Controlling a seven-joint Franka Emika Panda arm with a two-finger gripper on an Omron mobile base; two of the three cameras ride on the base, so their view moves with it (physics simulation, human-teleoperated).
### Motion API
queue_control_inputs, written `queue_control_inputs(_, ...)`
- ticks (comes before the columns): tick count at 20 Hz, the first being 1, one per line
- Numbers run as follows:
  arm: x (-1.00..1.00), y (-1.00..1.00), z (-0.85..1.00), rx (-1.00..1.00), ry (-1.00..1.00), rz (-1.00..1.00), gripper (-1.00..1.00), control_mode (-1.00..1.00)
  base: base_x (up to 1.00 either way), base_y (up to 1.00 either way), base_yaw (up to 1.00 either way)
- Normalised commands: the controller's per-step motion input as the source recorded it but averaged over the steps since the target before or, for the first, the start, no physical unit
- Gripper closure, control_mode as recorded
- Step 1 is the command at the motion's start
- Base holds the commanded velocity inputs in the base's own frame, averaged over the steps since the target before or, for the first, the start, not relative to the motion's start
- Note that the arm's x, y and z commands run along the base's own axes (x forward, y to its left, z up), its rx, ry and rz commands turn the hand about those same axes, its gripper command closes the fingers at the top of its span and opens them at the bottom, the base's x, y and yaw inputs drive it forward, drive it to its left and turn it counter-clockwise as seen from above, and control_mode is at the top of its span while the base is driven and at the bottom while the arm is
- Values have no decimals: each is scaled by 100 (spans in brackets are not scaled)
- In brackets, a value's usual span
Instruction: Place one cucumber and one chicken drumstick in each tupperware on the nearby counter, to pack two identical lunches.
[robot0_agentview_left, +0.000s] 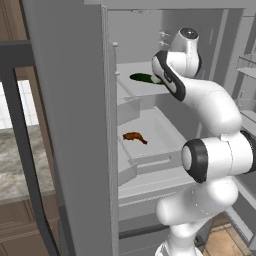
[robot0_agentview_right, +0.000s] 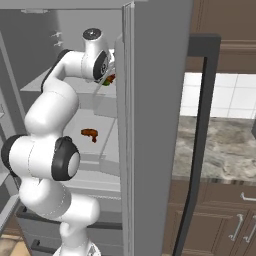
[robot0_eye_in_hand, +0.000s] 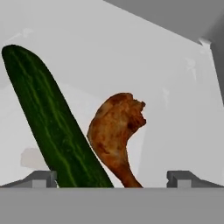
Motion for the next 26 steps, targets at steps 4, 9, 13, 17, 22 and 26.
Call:
queue_control_inputs(4,-4,0,-2,-1,1,0,-100,-100,0,0,0)
queue_control_inputs(9,0,0,7,0,1,0,-100,-100,0,0,0)
queue_control_inputs(13,-12,-17,0,0,6,0,-100,-100,0,0,0)
queue_control_inputs(17,-24,-22,0,0,7,0,-100,-100,0,0,0)
queue_control_inputs(22,0,-7,-3,-1,9,3,-100,-100,0,0,0)
queue_control_inputs(26,11,2,-19,-4,5,2,-100,-100,0,0,0)
